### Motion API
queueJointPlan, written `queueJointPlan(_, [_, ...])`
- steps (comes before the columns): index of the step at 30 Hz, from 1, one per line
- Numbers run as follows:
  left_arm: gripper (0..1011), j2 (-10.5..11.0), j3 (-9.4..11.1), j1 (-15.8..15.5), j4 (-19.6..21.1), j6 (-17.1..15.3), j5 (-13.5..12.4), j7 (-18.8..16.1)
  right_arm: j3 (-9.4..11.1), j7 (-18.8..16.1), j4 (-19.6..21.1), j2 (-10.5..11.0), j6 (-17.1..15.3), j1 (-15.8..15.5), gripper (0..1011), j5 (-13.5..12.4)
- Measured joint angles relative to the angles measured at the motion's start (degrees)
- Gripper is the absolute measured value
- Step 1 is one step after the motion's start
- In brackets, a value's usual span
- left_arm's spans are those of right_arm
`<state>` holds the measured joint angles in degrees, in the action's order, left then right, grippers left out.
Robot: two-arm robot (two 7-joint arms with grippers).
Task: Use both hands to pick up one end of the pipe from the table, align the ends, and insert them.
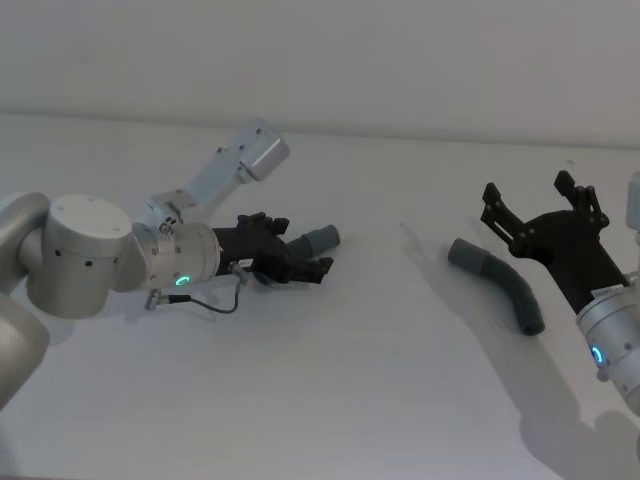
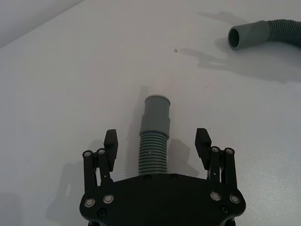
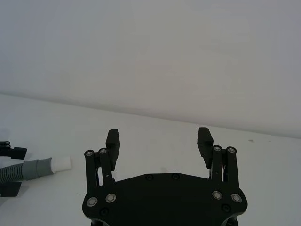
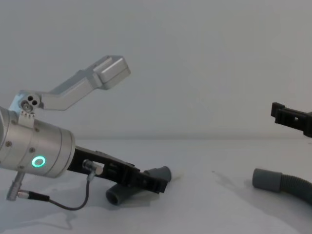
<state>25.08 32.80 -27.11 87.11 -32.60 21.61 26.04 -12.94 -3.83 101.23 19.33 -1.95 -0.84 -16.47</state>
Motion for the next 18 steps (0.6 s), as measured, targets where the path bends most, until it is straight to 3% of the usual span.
queueJointPlan(18, [1001, -0.07, 0.46, -0.37, -0.32, -0.80, 0.26, -0.08, 0.00, 0.00, 0.00, 0.00, 0.00, 0.00, 1000, 0.00])
